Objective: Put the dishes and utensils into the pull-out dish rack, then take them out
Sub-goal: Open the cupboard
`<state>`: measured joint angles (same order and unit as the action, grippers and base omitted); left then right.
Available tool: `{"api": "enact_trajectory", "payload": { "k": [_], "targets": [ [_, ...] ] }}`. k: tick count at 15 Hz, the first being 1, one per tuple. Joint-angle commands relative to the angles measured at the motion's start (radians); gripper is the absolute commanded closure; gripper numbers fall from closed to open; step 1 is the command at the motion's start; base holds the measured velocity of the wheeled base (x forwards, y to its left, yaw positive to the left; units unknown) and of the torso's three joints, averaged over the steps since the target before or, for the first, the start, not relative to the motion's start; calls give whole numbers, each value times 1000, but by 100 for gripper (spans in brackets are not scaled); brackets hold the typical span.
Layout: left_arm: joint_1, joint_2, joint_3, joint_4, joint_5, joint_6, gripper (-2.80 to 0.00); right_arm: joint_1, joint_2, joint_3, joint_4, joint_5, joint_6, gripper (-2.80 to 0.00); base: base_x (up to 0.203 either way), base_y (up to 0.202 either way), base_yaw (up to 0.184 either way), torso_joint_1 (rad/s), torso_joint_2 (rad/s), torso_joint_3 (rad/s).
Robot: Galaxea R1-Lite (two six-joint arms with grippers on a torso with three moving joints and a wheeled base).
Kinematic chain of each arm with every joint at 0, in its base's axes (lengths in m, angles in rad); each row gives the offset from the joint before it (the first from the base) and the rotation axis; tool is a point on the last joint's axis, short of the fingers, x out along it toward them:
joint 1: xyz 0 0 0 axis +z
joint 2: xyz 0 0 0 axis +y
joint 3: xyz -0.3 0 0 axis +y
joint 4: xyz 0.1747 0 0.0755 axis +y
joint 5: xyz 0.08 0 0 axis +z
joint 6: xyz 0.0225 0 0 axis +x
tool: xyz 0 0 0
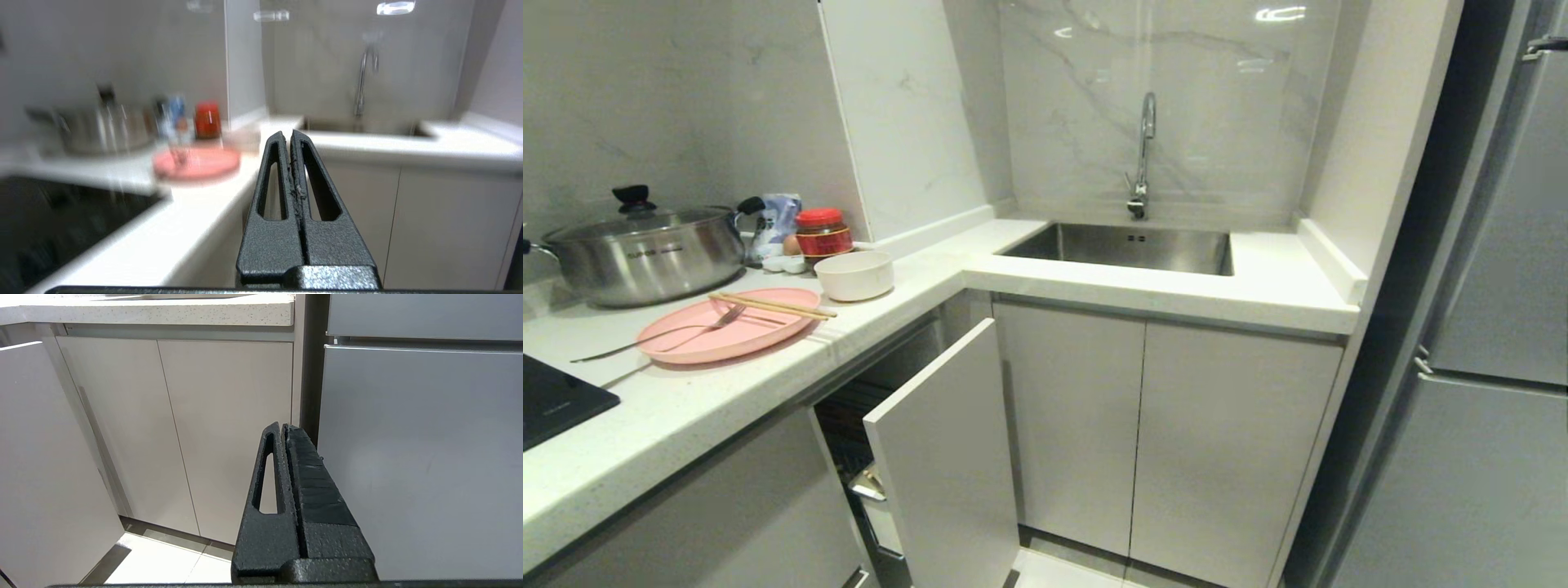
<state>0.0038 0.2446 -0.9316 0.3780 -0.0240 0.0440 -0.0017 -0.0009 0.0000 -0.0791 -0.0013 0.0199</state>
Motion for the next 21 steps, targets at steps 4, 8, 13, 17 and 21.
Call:
{"api": "enact_trajectory", "payload": {
  "k": [4,8,13,17,21],
  "targets": [
    [-20,539,-485,58,14,-3,0,0,1,27,0,0,0,0,0,0,0,0,0,0],
    [-136,788,-532,38,14,-50,0,0,1,27,-1,0,0,0,0,0,0,0,0,0],
    [-281,1059,-468,121,35,-56,0,0,1,26,0,0,0,0,0,0,0,0,0,0],
    [-322,1281,-475,147,89,-76,0,0,1,27,-1,0,0,0,0,0,0,0,0,0],
    [-337,1500,-523,129,237,-150,0,0,1,26,-1,0,0,0,0,0,0,0,0,0]
  ]
}}
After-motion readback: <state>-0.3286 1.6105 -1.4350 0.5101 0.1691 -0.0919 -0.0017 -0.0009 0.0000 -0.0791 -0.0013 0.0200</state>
